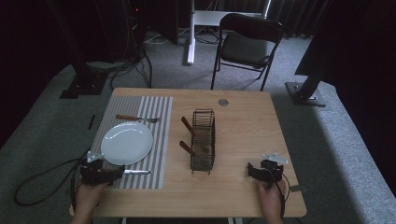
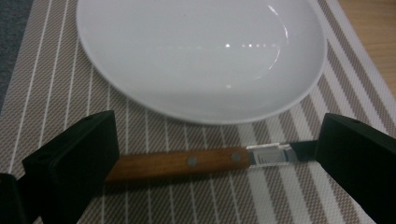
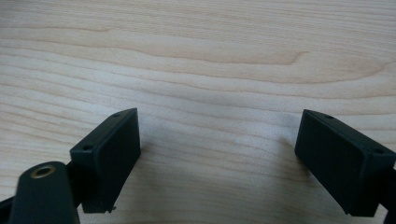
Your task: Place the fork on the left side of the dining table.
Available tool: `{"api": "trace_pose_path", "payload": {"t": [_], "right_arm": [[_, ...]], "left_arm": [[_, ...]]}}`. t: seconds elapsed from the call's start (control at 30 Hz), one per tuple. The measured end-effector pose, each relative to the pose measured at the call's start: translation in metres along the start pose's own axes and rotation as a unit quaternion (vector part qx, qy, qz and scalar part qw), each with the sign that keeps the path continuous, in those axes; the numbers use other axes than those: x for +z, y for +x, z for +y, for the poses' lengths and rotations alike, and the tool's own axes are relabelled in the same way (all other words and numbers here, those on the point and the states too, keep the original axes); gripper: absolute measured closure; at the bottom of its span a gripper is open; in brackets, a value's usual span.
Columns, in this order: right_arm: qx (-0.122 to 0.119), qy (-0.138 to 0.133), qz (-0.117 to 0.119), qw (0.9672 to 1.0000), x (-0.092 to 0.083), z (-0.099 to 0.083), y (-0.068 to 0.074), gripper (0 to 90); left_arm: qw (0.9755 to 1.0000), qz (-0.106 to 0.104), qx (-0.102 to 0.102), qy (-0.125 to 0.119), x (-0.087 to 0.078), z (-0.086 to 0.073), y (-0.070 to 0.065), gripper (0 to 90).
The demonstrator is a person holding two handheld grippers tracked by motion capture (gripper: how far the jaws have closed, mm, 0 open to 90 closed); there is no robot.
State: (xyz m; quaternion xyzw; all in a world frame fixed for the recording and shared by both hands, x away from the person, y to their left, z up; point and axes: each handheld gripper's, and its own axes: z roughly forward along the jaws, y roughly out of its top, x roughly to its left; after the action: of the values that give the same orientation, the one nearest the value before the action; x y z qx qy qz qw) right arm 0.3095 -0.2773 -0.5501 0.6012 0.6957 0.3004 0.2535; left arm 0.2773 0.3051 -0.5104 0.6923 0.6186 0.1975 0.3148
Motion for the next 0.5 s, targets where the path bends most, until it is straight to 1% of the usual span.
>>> {"api": "trace_pose_path", "payload": {"t": [0.07,0.2,0.27,0.37,0.47,0.5], "right_arm": [[0.000,0.000,0.000,1.0000,0.000,0.000,0.000,13.8],[0.001,0.000,0.000,1.0000,0.000,0.000,0.000,13.8],[0.000,0.000,0.000,1.0000,0.000,0.000,0.000,13.8],[0.000,0.000,0.000,1.0000,0.000,0.000,0.000,13.8],[0.000,0.000,0.000,1.0000,0.000,0.000,0.000,13.8],[0.000,0.000,0.000,1.0000,0.000,0.000,0.000,13.8]], "left_arm": [[1.0000,0.003,0.000,-0.002,-0.001,-0.005,0.001,0.0],[0.9998,0.014,-0.010,-0.012,-0.004,-0.015,0.004,0.0],[0.9997,0.020,-0.006,-0.011,-0.005,-0.021,0.003,0.0],[0.9996,0.024,-0.007,-0.013,-0.005,-0.028,0.003,0.0],[0.9992,0.035,-0.007,-0.016,-0.006,-0.034,0.002,0.0],[0.9990,0.042,-0.003,-0.015,-0.006,-0.036,0.002,0.0]]}}
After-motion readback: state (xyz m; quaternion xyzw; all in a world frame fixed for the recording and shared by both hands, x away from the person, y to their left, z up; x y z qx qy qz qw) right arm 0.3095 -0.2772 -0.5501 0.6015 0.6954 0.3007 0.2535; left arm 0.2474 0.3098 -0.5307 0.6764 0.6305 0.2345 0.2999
